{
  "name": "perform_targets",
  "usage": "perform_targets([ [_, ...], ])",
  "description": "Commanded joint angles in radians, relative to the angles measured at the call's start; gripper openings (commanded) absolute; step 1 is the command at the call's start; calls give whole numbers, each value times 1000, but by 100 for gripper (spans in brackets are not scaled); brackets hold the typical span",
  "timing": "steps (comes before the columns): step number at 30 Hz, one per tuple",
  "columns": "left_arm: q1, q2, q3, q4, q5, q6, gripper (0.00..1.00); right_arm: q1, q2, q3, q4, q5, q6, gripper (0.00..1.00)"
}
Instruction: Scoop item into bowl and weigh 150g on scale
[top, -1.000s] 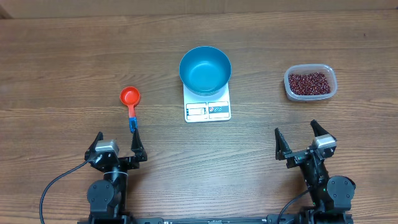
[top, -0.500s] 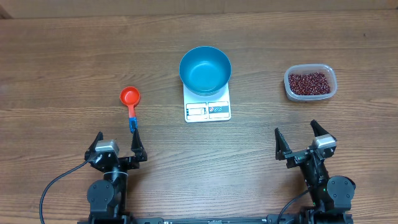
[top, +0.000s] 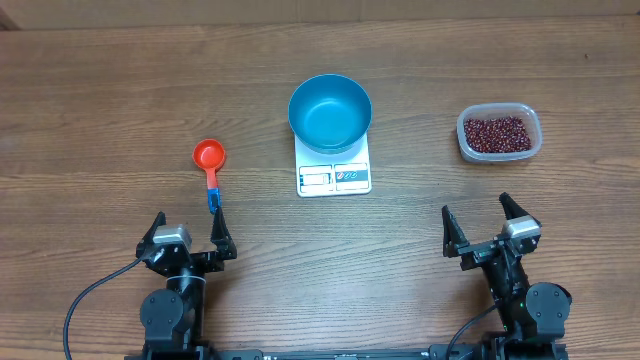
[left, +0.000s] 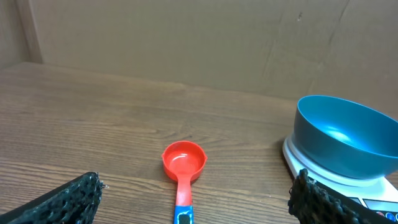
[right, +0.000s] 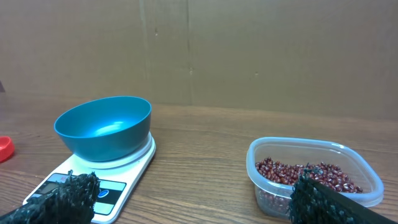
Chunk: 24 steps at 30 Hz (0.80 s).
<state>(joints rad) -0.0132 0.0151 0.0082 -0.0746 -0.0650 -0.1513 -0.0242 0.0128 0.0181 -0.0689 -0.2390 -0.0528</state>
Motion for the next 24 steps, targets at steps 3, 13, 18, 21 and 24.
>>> perform_targets([
  [3, -9, -11, -3, 3, -12, -6, 100, 5, -10, -10, 6, 2, -1, 100],
  [13, -9, -11, -3, 3, -8, 8, 99, 5, -10, -10, 6, 2, -1, 100],
  [18, -8, -11, 2, -9, 32, 40, 100, 5, -10, -10, 6, 2, -1, 100],
  [21, -8, -11, 11, -29, 50, 39, 99, 5, -10, -10, 6, 2, -1, 100],
  [24, -9, -11, 26, -53, 59, 39, 100, 5, -10, -10, 6, 2, -1, 100],
])
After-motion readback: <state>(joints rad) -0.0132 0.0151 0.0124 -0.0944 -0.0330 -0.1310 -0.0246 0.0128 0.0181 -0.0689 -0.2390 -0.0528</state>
